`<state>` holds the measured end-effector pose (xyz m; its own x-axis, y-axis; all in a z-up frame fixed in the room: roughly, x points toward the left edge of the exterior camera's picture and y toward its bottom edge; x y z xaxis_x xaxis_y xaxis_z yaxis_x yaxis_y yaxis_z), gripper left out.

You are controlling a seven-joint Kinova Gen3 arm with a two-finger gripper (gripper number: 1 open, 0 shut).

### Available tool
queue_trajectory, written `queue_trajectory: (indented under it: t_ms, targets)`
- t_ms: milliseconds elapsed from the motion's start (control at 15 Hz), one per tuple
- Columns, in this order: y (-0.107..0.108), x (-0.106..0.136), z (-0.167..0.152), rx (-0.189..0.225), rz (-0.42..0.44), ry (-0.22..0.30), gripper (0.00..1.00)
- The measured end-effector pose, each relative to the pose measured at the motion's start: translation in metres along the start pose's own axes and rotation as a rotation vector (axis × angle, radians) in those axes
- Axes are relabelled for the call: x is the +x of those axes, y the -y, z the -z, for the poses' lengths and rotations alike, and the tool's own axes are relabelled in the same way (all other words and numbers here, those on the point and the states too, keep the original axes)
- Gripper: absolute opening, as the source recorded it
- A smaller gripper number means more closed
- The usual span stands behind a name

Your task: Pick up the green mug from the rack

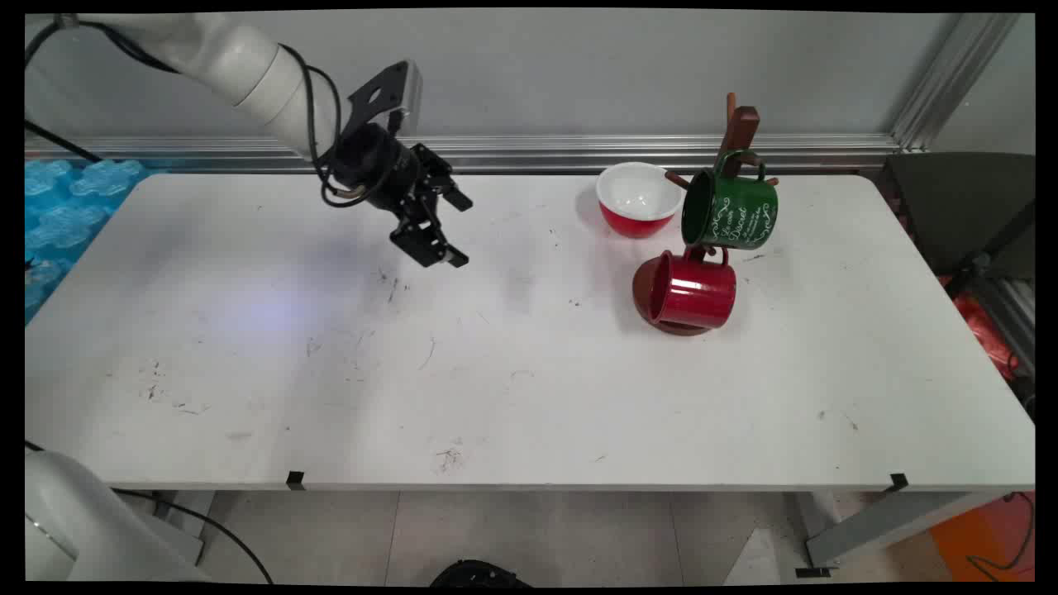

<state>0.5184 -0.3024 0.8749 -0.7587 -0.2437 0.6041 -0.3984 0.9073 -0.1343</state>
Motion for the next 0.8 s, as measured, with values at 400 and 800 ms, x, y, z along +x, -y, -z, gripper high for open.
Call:
queue_trajectory:
  t_ms: [400,800]
  targets:
    - [0.002,0.024,-0.007,-0.006,0.007,-0.049,1.0]
    - [0.002,0.044,-0.014,-0.018,0.017,-0.102,1.0]
